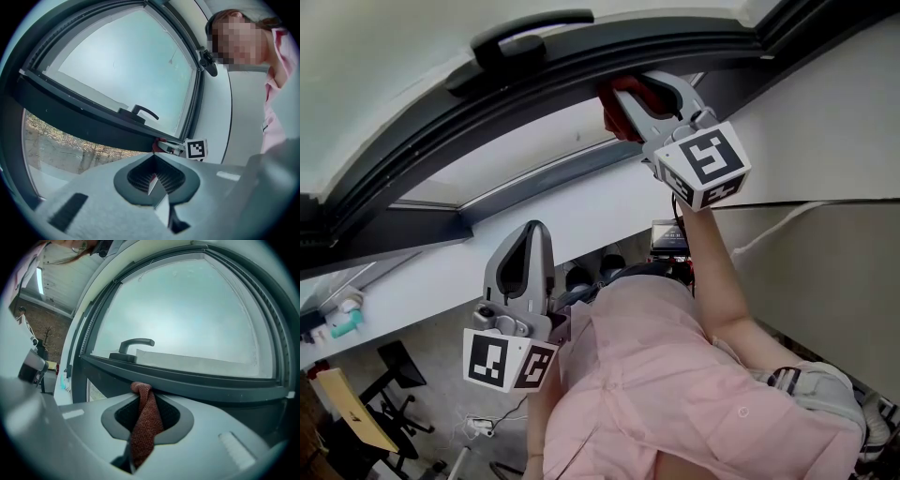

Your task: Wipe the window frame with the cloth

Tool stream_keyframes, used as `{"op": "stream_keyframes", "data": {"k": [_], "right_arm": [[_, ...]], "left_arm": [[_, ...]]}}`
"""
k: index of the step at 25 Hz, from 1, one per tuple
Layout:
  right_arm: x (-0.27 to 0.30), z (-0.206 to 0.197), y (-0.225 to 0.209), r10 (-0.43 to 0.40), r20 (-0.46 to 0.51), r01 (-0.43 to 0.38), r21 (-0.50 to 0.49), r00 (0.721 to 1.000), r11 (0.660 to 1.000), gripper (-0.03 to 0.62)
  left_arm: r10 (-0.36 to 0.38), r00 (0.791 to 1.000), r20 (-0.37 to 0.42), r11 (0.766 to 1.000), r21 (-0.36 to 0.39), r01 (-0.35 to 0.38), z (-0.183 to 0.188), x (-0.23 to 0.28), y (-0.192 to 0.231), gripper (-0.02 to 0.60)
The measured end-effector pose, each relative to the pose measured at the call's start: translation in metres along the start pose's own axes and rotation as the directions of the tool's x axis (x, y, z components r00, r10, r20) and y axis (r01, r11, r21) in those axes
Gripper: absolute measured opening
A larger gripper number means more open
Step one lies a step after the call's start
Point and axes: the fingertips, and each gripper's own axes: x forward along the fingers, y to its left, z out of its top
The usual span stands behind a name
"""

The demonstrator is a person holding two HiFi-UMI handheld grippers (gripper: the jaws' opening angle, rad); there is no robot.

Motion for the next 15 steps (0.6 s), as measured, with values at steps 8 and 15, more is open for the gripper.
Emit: {"op": "stream_keyframes", "data": {"k": [8,15], "right_arm": [[0.001,-0.006,-0.008,0.028,0.002,-0.028,-0.007,1.0,1.0,0.061],[0.003,-0.008,-0.006,0.046,0.018,-0.046,-0.017,0.999,0.999,0.061]], "left_arm": [[0.01,1.0,0.005,1.0,0.004,-0.01,-0.007,0.011,-0.011,-0.003],[0.031,0.999,0.019,1.0,-0.003,-0.031,-0.017,0.009,-0.017,-0.003]]}}
